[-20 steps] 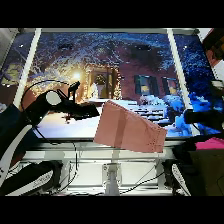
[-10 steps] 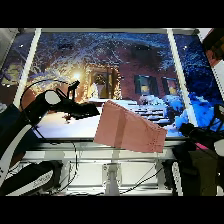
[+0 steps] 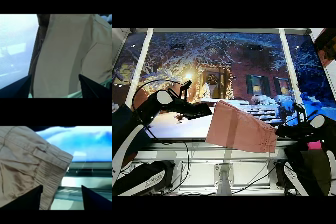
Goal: Fold the clothes and pants, and hang the long-sleeved shirts on hangers.
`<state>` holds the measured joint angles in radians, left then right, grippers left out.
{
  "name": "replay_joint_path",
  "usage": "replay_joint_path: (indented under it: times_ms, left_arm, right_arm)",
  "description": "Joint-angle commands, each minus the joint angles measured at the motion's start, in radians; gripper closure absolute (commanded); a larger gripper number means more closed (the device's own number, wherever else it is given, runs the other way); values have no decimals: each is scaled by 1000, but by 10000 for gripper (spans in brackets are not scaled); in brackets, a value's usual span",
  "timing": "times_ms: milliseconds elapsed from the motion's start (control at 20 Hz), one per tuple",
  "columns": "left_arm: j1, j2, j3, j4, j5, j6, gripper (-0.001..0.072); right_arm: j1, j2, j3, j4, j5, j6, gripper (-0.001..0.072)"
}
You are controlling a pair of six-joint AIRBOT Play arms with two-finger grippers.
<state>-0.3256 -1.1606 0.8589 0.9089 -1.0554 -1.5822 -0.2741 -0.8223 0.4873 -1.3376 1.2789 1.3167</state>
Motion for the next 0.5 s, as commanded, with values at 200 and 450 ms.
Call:
replay_joint_path:
  times_ms: [200, 450]
  left_arm:
    - [1, 0, 0, -1, 0, 0, 61]
    - [1, 0, 0, -2, 0, 0, 61]
  right_arm:
    - [7, -64, 5, 38, 0, -66, 155]
    - [7, -233, 5, 165, -23, -77, 160]
